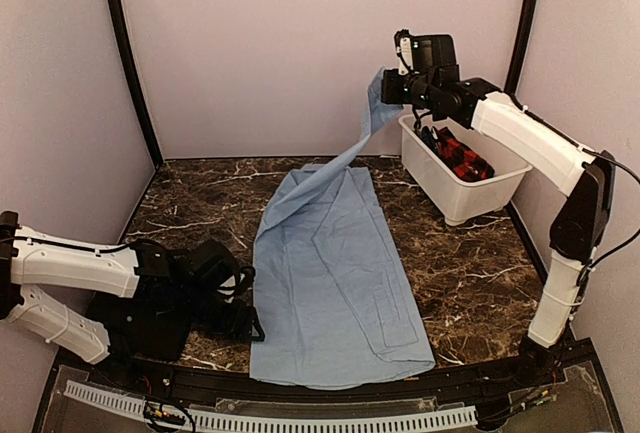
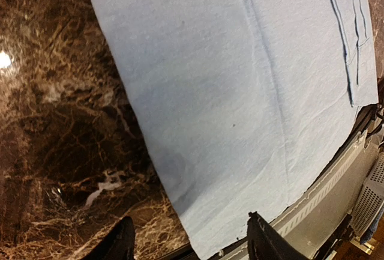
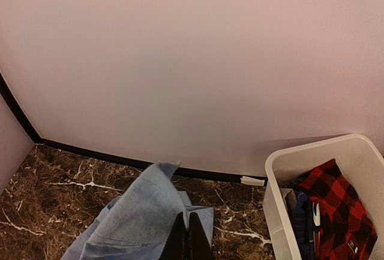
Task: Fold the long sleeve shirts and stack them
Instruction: Pick up the shirt from the center of the board.
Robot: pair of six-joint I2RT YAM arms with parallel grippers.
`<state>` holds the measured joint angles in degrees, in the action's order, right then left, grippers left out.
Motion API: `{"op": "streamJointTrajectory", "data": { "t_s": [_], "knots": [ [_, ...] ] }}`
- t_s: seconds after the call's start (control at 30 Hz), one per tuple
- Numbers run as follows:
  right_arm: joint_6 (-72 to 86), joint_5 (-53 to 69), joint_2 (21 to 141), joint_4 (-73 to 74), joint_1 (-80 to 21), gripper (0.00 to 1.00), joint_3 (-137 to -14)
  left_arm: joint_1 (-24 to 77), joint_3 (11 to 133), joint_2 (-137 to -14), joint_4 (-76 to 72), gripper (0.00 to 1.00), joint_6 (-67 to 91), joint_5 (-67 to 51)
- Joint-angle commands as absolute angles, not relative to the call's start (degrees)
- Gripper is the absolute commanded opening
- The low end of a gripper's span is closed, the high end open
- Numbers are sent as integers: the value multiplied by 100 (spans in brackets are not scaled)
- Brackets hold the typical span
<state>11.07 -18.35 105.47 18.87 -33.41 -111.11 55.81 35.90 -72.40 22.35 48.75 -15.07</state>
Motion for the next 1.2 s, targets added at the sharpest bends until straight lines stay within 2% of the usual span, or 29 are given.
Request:
{"op": "streamJointTrajectory", "data": {
  "t_s": [0.0,0.27,0.6,0.67,0.9,1.17],
  "knots": [
    [1239,-1636,10217,1551,-3339,0,-10844,5814,3358,-7318,2069,61,5396,-1678],
    [1205,-1652,10099,1518,-3331,0,-10708,6196,3059,-7392,1495,49,5924,-2127],
    [1143,-1731,10134,1538,-3304,0,-10779,6319,2964,-7404,1542,38,6104,-2154],
    [1143,-1731,10134,1536,-3289,0,-10783,6327,2952,-7415,1520,33,6127,-2184],
    [1130,-1713,10138,1538,-3276,0,-10746,6321,2942,-7273,1639,1,6279,-2111],
    [1149,-1626,10155,1573,-3269,0,-10723,5819,3101,-6696,2850,0,5909,-1538]
  ]
}}
